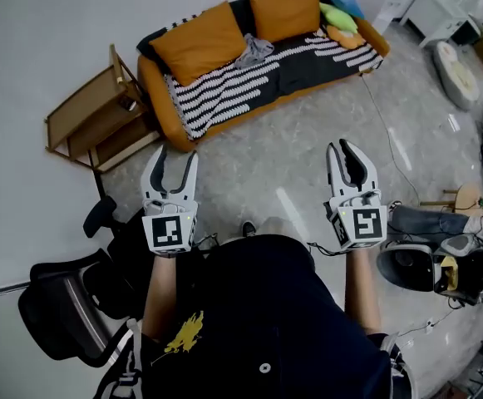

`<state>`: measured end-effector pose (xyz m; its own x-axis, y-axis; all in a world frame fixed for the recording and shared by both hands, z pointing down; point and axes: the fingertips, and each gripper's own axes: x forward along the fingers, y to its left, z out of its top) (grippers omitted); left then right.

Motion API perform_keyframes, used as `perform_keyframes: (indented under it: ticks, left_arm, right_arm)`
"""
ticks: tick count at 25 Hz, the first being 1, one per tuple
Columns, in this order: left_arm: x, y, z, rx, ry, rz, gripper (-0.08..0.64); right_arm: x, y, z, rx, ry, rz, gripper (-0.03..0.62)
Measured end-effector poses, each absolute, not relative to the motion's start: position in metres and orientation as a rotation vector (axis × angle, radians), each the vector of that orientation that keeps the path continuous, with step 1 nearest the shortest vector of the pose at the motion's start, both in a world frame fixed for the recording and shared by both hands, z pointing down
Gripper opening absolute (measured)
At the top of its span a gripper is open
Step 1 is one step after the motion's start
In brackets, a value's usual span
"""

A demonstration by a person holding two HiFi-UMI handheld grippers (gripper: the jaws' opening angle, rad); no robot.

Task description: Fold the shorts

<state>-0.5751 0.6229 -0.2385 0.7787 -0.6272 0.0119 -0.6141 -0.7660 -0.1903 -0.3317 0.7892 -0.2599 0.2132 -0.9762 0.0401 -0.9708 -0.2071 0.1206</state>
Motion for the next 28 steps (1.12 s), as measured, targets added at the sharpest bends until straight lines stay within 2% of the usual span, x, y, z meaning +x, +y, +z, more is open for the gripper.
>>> perform_keyframes:
  ticks: [1,6,10,13,15,20,28]
  left_arm:
    - [-0.574,0.621,-0.238,-2.792,1.002,-0.134,0.259]
    - [-0.550,0.620,-0.243,-2.805,0.978,-0.157,0.343]
    - [-0.534,0.621,-0.248,-2.939,0.910,0.005,0.349]
    - [-0.532,0.611,-0.251,-2.944,0.908,-0.017,0.348]
    - [-0.529,0.601,-0.250,-2.937,0.897,-0.033,0.348]
    - [-0.500,0.576,-0.230,-2.941,0.858,-0.110,0.347]
    - [-0.401,0.496,-0.211,-2.923,0.840,-0.212,0.344]
  right_arm:
    - [-0.329,0.793,-0.266,2.356,-1.908,-0.072,0.108]
    - [-0.300,0.808,-0.270,2.411,-1.861,-0.006,0.276]
    - [-0.291,0.809,-0.259,2.426,-1.825,0.056,0.423]
    - [-0.293,0.803,-0.264,2.422,-1.790,0.081,0.482]
    - [-0.292,0.794,-0.265,2.409,-1.770,0.093,0.494]
    - [-0.277,0.774,-0.247,2.338,-1.695,0.142,0.473]
    - [-0.173,0.671,-0.213,2.325,-1.721,0.183,0.445]
